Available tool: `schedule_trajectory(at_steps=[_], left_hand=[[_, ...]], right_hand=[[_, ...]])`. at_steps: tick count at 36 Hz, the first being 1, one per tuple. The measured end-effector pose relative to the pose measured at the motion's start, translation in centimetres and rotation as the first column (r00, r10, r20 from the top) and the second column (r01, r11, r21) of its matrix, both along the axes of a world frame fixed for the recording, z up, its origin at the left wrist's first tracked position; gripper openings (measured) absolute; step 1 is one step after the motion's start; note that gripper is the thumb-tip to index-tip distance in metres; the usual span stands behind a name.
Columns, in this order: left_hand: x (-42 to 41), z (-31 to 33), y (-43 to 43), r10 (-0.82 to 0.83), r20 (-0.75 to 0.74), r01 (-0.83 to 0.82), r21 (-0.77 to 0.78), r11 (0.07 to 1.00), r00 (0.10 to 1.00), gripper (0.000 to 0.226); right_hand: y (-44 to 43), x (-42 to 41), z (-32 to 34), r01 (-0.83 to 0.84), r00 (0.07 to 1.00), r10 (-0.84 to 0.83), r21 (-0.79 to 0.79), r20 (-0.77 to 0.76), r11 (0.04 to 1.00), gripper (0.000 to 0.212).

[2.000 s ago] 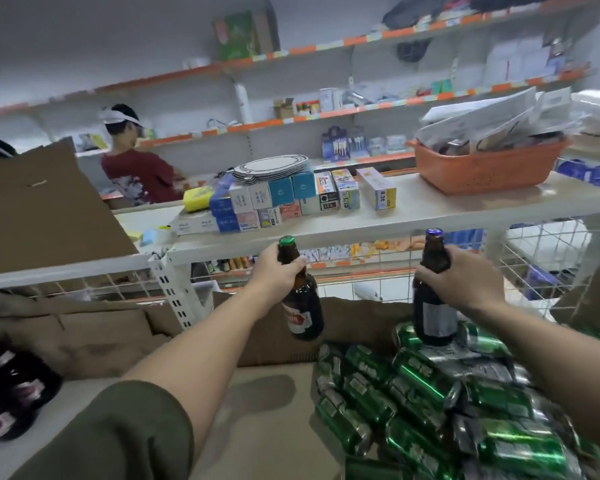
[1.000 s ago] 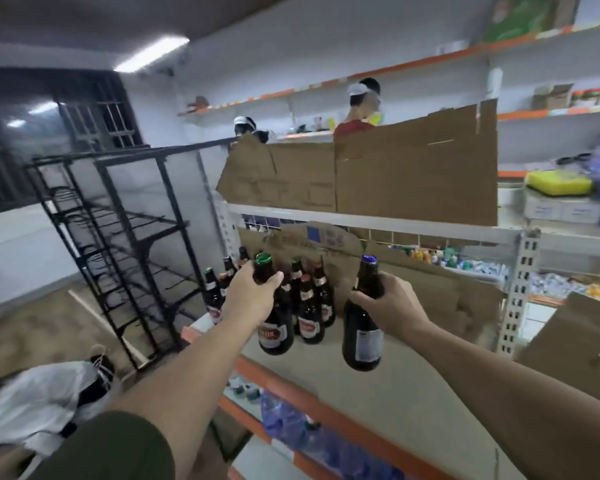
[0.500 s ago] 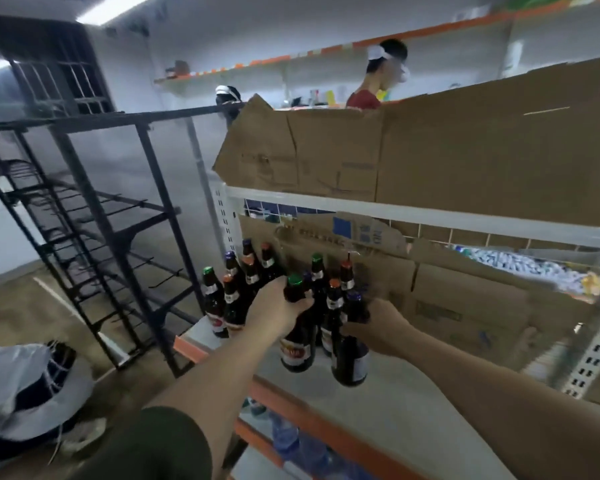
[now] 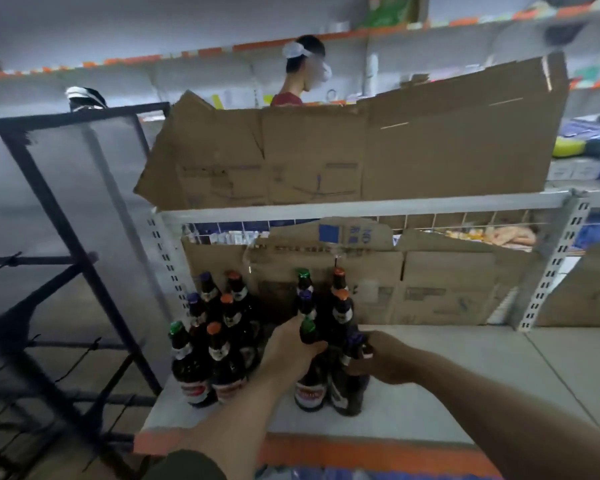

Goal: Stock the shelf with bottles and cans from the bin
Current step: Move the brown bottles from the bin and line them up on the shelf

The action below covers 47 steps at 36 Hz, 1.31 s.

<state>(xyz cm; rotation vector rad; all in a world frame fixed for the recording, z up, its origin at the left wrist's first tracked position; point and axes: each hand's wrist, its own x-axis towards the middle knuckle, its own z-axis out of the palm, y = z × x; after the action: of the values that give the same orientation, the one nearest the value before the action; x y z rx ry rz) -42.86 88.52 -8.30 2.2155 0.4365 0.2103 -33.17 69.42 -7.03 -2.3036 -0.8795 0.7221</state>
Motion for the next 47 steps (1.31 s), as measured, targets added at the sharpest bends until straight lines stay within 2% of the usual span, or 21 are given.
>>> schedule_trajectory(at_steps=[2, 5, 8, 11, 15, 17, 20, 23, 26, 29, 32, 34, 37, 47], left_hand=[[0.2, 0.3, 0.3, -0.053, 0.005, 0.052, 0.029, 0.998, 0.999, 0.029], [0.6, 0.7, 1.0, -0.121, -0.050, 0.124, 0.063, 0.990, 0.991, 0.027], [0.8, 1.0, 1.9, -0.112, -0.156, 0.138, 0.166, 0.976, 0.981, 0.042], [1.0, 2.5, 1.7, -0.084, -0.287, 0.179, 0.325, 0.929, 0.954, 0.037], [1.9, 3.5, 1.1, -0.029, -0.400, 0.209, 0.413, 0.886, 0.916, 0.038], [2.2, 3.4, 1.1, -0.010, -0.419, 0.194, 0.400, 0.895, 0.908, 0.041], [2.5, 3.2, 1.2, 0.000, -0.427, 0.182, 0.387, 0.904, 0.904, 0.041], [3.0, 2.9, 1.4, -0.002, -0.434, 0.184, 0.376, 0.908, 0.901, 0.041], [3.3, 2.9, 1.5, 0.004, -0.426, 0.171, 0.372, 0.912, 0.905, 0.047], [3.3, 2.9, 1.4, 0.007, -0.420, 0.164, 0.370, 0.914, 0.908, 0.052], [3.4, 2.8, 1.3, -0.041, -0.355, 0.152, 0.289, 0.945, 0.934, 0.034], [3.5, 3.0, 1.2, -0.073, -0.321, 0.161, 0.258, 0.953, 0.944, 0.021], [3.7, 3.5, 1.0, -0.091, -0.310, 0.176, 0.256, 0.951, 0.946, 0.016], [3.3, 3.0, 1.3, -0.063, -0.297, 0.116, 0.163, 0.980, 0.953, 0.026]], right_hand=[[0.4, -0.4, -0.3, 0.023, 0.999, -0.023, -0.013, 0.025, 1.000, 0.013], [1.2, -1.0, 0.6, 0.049, 0.998, -0.049, -0.007, 0.033, 0.999, 0.030], [2.4, -1.1, 1.5, 0.139, 0.986, -0.144, 0.062, 0.079, 0.988, 0.030], [3.1, -0.5, 2.2, 0.160, 0.968, -0.133, -0.111, 0.215, 0.981, 0.036], [3.7, 0.3, 3.1, 0.092, 0.973, -0.032, -0.258, 0.228, 0.962, 0.032], [3.9, 0.5, 3.4, 0.040, 0.966, 0.036, -0.290, 0.255, 0.956, 0.032], [4.2, 0.5, 4.0, -0.099, 0.946, 0.210, -0.399, 0.245, 0.912, 0.021], [4.2, 0.7, 4.7, -0.148, 0.923, 0.283, -0.435, 0.263, 0.888, 0.035], [4.1, 1.4, 4.7, -0.204, 0.878, 0.368, -0.458, 0.305, 0.866, 0.014], [4.0, 1.5, 4.6, -0.207, 0.862, 0.386, -0.467, 0.330, 0.860, 0.009], [4.0, 1.6, 4.4, -0.215, 0.836, 0.405, -0.458, 0.369, 0.862, 0.014], [4.0, 1.8, 4.4, -0.222, 0.829, 0.405, -0.437, 0.385, 0.872, 0.007], [3.8, 2.2, 4.5, -0.231, 0.824, 0.400, -0.405, 0.402, 0.884, 0.012], [4.0, 2.4, 3.7, -0.204, 0.812, 0.394, -0.423, 0.431, 0.883, 0.005]])
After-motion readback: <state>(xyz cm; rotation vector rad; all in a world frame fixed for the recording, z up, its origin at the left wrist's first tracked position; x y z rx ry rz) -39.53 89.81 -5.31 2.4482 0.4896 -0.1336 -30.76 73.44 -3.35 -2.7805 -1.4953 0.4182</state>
